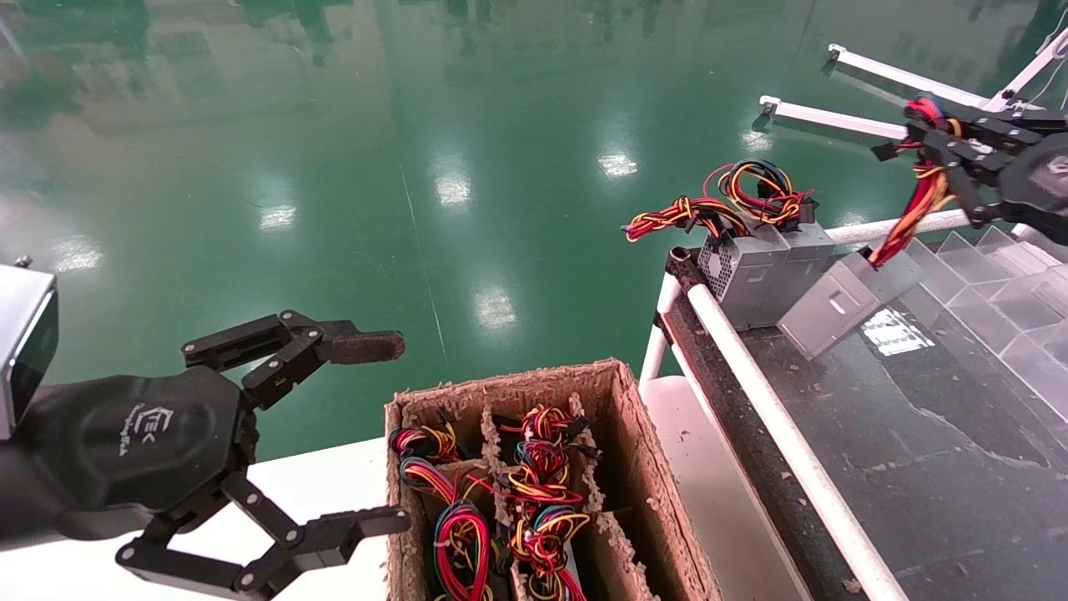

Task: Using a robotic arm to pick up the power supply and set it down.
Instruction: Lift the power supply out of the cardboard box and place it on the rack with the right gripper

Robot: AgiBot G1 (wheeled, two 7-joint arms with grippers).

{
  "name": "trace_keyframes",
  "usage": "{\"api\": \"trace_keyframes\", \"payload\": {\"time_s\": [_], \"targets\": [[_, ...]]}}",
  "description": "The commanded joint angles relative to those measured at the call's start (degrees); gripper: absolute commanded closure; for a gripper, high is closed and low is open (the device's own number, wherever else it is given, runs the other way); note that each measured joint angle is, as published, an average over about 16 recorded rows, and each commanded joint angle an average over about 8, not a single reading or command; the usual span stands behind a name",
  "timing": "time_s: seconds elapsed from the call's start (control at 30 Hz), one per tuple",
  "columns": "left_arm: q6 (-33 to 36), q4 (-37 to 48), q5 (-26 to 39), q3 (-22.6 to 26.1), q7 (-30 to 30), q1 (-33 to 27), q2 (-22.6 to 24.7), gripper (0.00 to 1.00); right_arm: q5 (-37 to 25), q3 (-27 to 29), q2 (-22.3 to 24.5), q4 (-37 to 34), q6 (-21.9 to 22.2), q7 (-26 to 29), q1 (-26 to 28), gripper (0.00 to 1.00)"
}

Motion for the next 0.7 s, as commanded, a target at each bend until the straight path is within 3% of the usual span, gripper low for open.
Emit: {"api": "trace_keyframes", "payload": {"time_s": [0.03,0.7], "targets": [[0.0,0.0,0.0,0.0,0.0,0.0,0.0,0.00,-1.3,-1.0,-1.4,-1.9,0.0,-0.5,2.3,1.00],[0.0,0.0,0.0,0.0,0.0,0.0,0.0,0.00,-4.9,-2.5,-10.3,-21.1,1.7,-10.9,14.0,1.00]]}}
